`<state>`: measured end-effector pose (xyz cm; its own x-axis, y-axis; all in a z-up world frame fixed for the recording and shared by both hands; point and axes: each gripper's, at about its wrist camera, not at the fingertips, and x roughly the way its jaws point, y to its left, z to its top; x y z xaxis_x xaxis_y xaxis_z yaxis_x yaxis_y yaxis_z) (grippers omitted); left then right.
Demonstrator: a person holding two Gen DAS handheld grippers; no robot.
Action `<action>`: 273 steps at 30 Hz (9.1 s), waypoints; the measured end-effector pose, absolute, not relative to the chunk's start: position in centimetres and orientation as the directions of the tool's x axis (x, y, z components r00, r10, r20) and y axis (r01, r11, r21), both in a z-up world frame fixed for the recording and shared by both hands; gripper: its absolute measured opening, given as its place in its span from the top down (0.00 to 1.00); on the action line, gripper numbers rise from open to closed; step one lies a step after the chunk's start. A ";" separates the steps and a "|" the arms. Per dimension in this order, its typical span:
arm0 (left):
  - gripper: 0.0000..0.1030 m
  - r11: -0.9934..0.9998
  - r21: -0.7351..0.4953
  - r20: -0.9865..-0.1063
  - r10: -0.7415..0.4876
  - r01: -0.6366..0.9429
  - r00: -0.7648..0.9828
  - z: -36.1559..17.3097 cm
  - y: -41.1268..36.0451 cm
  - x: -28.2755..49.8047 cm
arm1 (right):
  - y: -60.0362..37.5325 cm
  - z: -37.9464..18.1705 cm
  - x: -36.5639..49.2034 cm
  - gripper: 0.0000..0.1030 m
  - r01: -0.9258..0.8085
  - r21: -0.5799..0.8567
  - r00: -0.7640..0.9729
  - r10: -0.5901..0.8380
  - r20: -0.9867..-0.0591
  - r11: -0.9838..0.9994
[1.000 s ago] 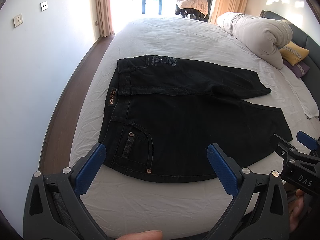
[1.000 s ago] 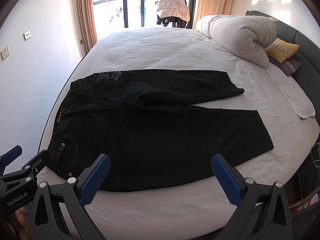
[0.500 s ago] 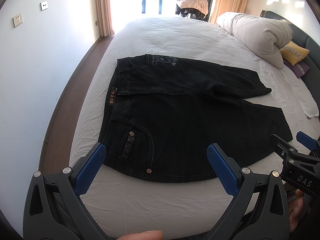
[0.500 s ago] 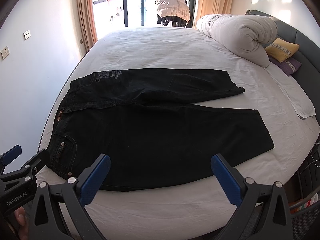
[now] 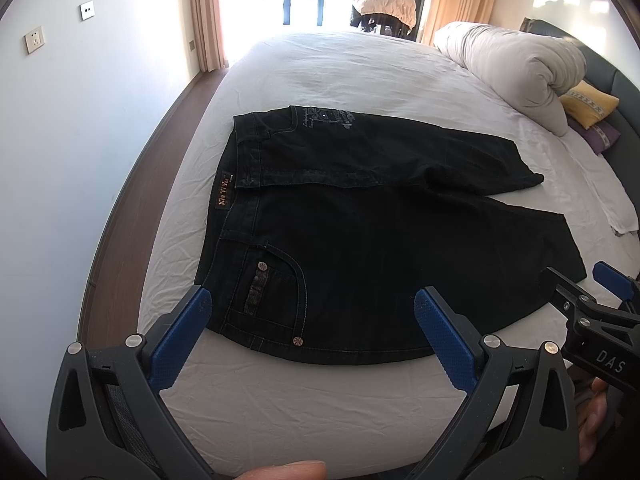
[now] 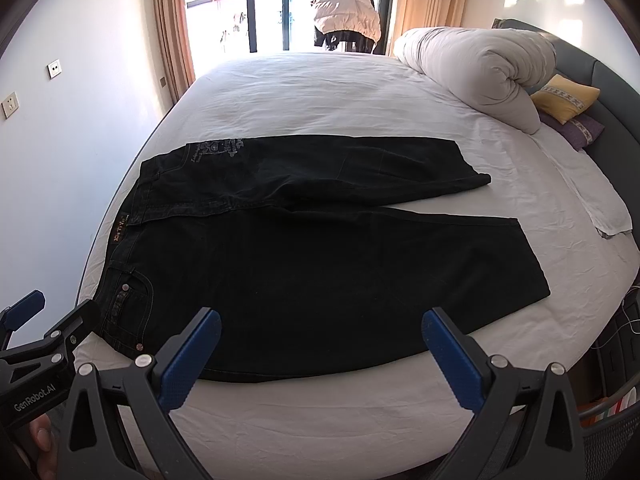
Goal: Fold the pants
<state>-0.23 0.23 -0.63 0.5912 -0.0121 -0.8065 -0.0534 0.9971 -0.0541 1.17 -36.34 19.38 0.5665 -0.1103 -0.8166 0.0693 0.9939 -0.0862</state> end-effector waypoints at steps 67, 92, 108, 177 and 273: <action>0.90 0.809 0.069 -0.899 -0.203 0.584 0.388 -7.5 6.3 34.2 | -36.9 11.7 36.9 0.48 -0.692 -0.038 0.363 0.301 -0.882 0.721; 0.90 0.788 0.082 -0.861 -0.253 0.610 0.442 -5.1 6.7 30.1 | -32.6 6.0 44.1 0.63 -0.792 -0.105 0.237 0.143 -0.961 0.602; 0.90 0.806 0.075 -0.852 -0.255 0.588 0.458 -4.7 6.3 29.0 | -32.1 8.4 40.4 0.96 -0.776 -0.089 0.274 0.207 -0.939 0.624; 0.90 0.471 0.310 -0.883 -0.179 0.826 0.434 -11.3 0.9 -5.9 | -32.5 7.5 0.8 0.96 -0.722 -0.269 0.395 0.061 -0.917 0.638; 0.20 0.883 -0.035 -0.896 -0.236 0.468 0.377 -12.9 -1.1 7.5 | -59.3 10.8 33.7 0.96 0.266 -0.034 0.436 -0.152 -0.887 0.963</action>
<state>7.53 -1.14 -12.87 0.3771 -0.2360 -0.8956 0.4683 0.8829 -0.0355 33.69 -59.30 10.82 0.4363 -0.1520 -0.8869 0.2661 0.9633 -0.0341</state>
